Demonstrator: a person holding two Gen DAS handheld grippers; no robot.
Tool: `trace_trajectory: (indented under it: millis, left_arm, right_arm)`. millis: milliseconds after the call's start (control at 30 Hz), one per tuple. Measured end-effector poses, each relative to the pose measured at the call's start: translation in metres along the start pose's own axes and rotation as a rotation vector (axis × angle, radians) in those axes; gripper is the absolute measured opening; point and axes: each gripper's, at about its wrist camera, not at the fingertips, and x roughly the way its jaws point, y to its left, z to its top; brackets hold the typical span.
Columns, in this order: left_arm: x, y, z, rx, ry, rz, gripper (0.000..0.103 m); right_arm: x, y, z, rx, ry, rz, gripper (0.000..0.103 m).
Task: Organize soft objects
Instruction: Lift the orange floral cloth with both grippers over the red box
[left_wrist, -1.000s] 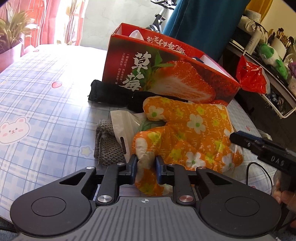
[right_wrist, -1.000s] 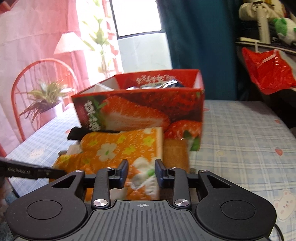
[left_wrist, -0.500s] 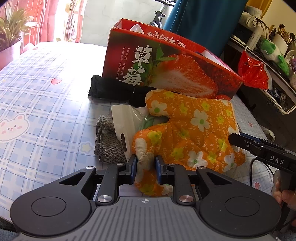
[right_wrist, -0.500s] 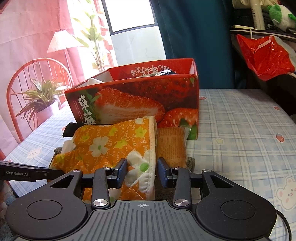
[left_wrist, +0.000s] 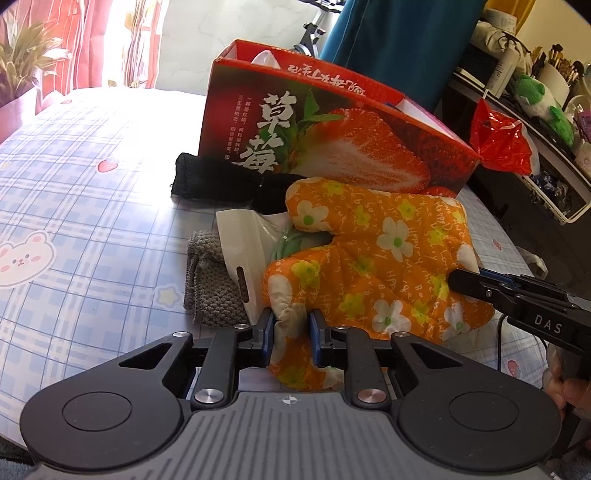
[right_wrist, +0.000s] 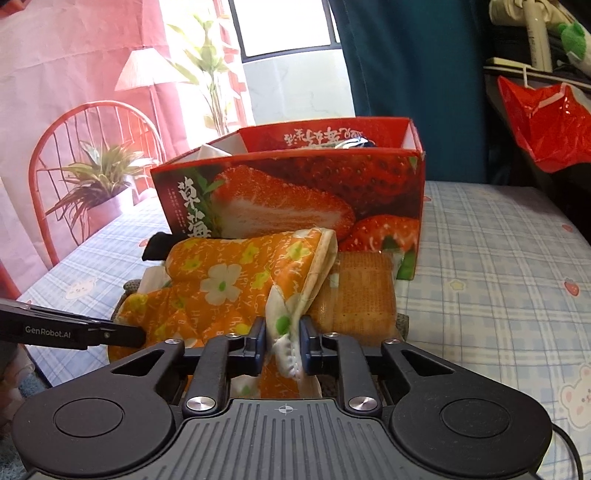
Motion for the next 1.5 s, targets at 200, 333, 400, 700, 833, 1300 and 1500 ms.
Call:
trace_trajectory:
  millis: [200,333,400,700,833,1300,1500]
  left_arm:
    - [-0.018,-0.011,0.004,0.056,-0.065,-0.006,0.017]
    - [-0.031,-0.017,0.010,0.076,-0.114,-0.003,0.017]
    - [-0.036,-0.018,0.013,0.083,-0.137,0.000,0.017]
    - [-0.054,-0.021,0.023,0.095,-0.204,0.025,0.017]
    - [-0.061,-0.023,0.035,0.111,-0.239,0.033,0.017]
    - [-0.052,-0.044,0.145,0.222,-0.350,0.056,0.017]
    - [0.000,-0.046,0.197,0.242,-0.244,0.036,0.017]
  right_arm:
    - [-0.011,0.001,0.006,-0.008,-0.053,0.018,0.012]
    - [-0.020,0.000,0.014,-0.010,-0.093,0.033,0.012]
    - [-0.022,-0.001,0.018,-0.005,-0.106,0.041,0.012]
    - [-0.026,0.002,0.030,-0.010,-0.136,0.073,0.011]
    - [-0.026,0.005,0.039,-0.021,-0.153,0.081,0.011]
    - [0.001,-0.015,0.154,-0.067,-0.217,0.065,0.011]
    - [0.046,-0.040,0.196,-0.060,-0.134,-0.012,0.011]
